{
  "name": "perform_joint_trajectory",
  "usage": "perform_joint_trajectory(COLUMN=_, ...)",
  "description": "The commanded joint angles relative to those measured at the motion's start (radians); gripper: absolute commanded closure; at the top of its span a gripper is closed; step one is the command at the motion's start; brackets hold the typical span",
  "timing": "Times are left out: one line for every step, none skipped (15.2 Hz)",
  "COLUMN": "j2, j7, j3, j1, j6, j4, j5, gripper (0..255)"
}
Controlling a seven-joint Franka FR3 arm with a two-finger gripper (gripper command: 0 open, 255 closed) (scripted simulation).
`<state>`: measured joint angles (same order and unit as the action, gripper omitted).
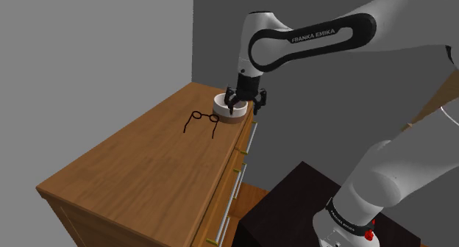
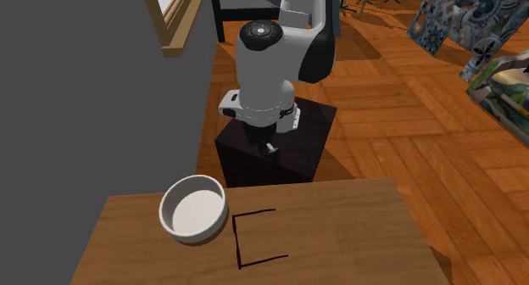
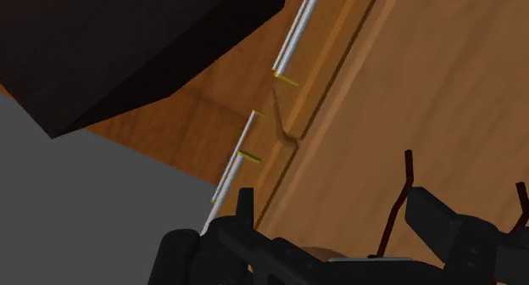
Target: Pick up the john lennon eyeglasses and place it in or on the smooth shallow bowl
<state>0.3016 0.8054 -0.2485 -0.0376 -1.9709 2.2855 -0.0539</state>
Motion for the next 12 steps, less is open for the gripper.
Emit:
perform_joint_trajectory(j2=-0.087, j7=0.083, j3=-0.021, j1=-0.011, j6=-0.043, j4=-0.045, j5=0.008, gripper=0)
perform_joint_trajectory(j2=-0.126, j7=0.123, j3=-0.030, j1=-0.014, j6=-0.061, j4=-0.066, j5=0.014, gripper=0)
perform_joint_trajectory(j2=-0.166, j7=0.163, j3=-0.037, j1=-0.017, j6=-0.077, j4=-0.090, j5=0.022, gripper=0)
perform_joint_trajectory(j2=-0.206, j7=0.202, j3=-0.043, j1=-0.019, j6=-0.092, j4=-0.114, j5=0.030, gripper=0)
perform_joint_trajectory(j2=-0.246, j7=0.242, j3=-0.048, j1=-0.020, j6=-0.106, j4=-0.140, j5=0.040, gripper=0)
perform_joint_trajectory(j2=-0.286, j7=0.280, j3=-0.051, j1=-0.020, j6=-0.119, j4=-0.167, j5=0.050, gripper=0)
perform_joint_trajectory(j2=-0.327, j7=0.319, j3=-0.053, j1=-0.020, j6=-0.130, j4=-0.195, j5=0.060, gripper=0)
perform_joint_trajectory(j2=-0.367, j7=0.356, j3=-0.053, j1=-0.018, j6=-0.141, j4=-0.225, j5=0.071, gripper=0)
perform_joint_trajectory(j2=-0.403, j7=0.389, j3=-0.052, j1=-0.016, j6=-0.149, j4=-0.252, j5=0.081, gripper=0)
perform_joint_trajectory(j2=-0.408, j7=0.390, j3=-0.051, j1=-0.014, j6=-0.161, j4=-0.245, j5=0.083, gripper=0)
perform_joint_trajectory(j2=-0.414, j7=0.391, j3=-0.051, j1=-0.014, j6=-0.174, j4=-0.238, j5=0.085, gripper=0)
perform_joint_trajectory(j2=-0.420, j7=0.393, j3=-0.050, j1=-0.013, j6=-0.186, j4=-0.231, j5=0.087, gripper=0)
